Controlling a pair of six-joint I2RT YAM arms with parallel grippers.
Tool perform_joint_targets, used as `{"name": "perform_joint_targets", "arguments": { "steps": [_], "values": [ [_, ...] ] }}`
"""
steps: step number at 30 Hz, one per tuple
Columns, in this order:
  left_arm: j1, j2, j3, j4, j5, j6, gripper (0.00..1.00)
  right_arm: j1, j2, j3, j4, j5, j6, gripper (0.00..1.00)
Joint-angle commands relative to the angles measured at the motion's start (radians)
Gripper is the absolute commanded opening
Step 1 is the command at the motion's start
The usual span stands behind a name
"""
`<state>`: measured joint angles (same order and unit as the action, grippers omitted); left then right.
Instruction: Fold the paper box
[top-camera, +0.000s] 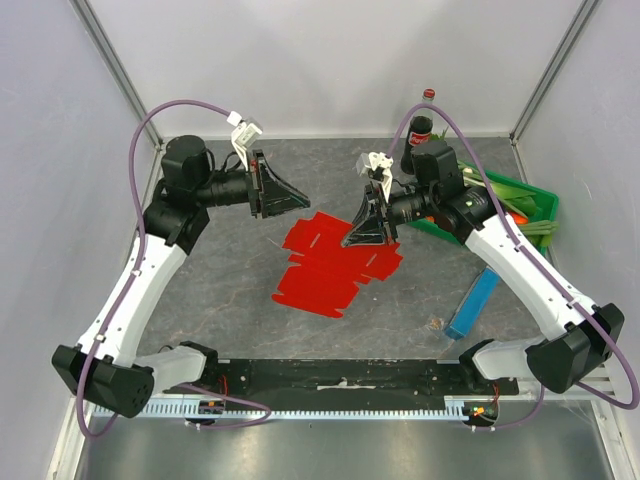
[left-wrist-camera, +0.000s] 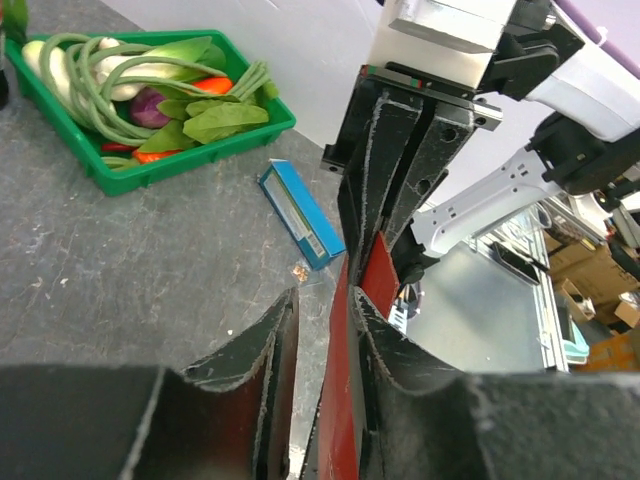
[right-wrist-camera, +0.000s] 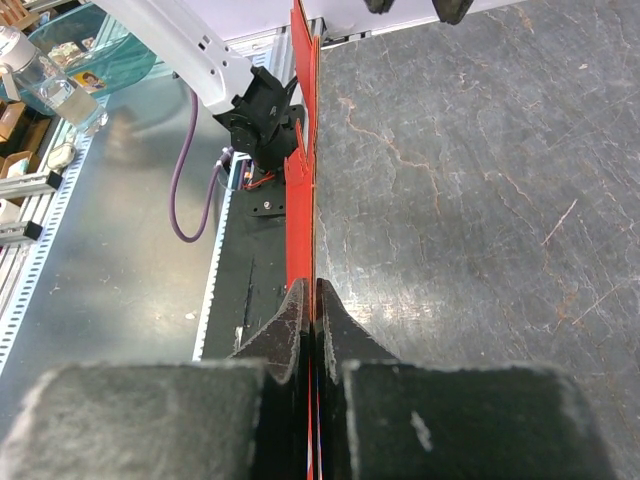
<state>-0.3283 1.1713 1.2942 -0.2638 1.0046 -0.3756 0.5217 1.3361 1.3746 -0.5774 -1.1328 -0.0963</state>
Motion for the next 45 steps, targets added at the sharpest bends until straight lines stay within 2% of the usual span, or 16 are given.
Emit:
{"name": "perform_joint_targets", "arguments": {
  "steps": [1, 3, 7, 14, 19, 27, 34, 39, 41, 45],
  "values": [
    [-0.018, 0.019, 0.070, 0.001, 0.098, 0.055, 0.35, 0.004, -0.003, 0.034, 0.037, -0.035, 0.020, 0.00],
    [-0.029, 0.034, 0.083, 0.001, 0.103, 0.055, 0.39, 0.006, 0.001, 0.035, 0.040, -0.035, 0.020, 0.00],
    [-0.070, 0.063, 0.114, -0.058, 0.092, 0.101, 0.40, 0.004, 0.005, 0.041, 0.051, -0.035, 0.026, 0.00],
    [-0.121, 0.067, 0.106, -0.072, 0.068, 0.138, 0.29, 0.004, -0.003, 0.029, 0.089, -0.035, 0.062, 0.00],
    [-0.181, 0.047, 0.096, -0.026, 0.055, 0.116, 0.29, 0.003, 0.014, 0.021, 0.149, 0.019, 0.124, 0.00],
    [-0.219, -0.013, 0.074, -0.028, -0.115, 0.064, 0.56, 0.004, 0.017, -0.037, 0.335, 0.065, 0.289, 0.00],
    [-0.250, 0.002, 0.008, 0.027, -0.119, 0.001, 0.53, 0.005, -0.005, -0.092, 0.559, 0.061, 0.490, 0.00],
    [-0.276, -0.013, -0.053, 0.093, -0.159, -0.075, 0.52, 0.006, 0.001, -0.101, 0.622, 0.157, 0.595, 0.00],
    [-0.296, -0.030, -0.085, 0.145, -0.198, -0.097, 0.58, 0.006, 0.014, -0.117, 0.678, 0.191, 0.697, 0.00],
    [-0.308, -0.045, -0.130, 0.190, -0.268, -0.158, 0.64, 0.006, 0.032, -0.129, 0.692, 0.274, 0.793, 0.00]
  ]
}}
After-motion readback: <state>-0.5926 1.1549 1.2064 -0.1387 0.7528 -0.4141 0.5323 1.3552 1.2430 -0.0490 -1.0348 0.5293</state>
